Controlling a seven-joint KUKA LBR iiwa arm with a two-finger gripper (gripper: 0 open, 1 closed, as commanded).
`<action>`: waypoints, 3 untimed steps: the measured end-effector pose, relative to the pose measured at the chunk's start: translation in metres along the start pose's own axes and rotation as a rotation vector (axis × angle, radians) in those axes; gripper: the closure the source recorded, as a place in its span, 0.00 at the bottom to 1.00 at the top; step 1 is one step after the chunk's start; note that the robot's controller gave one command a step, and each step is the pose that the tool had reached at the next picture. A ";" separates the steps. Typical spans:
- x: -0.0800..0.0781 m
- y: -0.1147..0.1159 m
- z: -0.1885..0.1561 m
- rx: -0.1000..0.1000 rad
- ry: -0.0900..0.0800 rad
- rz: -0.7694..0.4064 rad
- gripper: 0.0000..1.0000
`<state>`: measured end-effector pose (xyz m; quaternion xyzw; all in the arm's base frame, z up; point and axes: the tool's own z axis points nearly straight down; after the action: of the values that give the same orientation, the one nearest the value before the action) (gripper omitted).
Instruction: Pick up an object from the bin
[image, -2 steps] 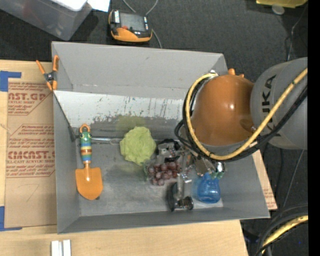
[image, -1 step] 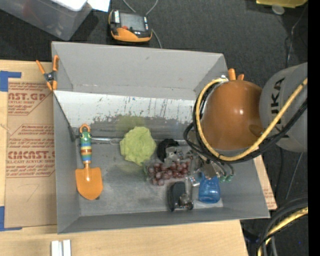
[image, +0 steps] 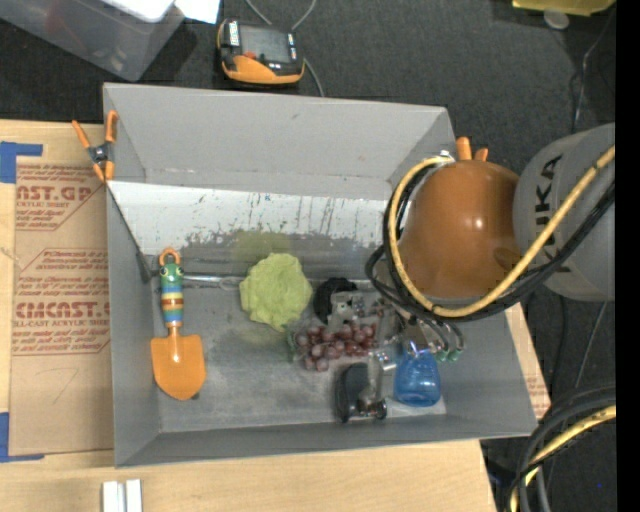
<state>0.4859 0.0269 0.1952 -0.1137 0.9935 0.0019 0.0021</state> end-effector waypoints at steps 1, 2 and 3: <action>-0.014 -0.025 0.076 0.000 0.002 -0.175 0.00; 0.008 -0.031 0.103 0.004 -0.023 -0.142 1.00; 0.008 -0.031 0.103 0.004 -0.023 -0.142 1.00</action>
Offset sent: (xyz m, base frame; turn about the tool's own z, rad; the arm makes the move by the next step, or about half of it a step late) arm -0.0029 -0.0331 -0.1044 -0.1420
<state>0.4857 -0.0046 0.0924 -0.1839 0.9828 0.0012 0.0137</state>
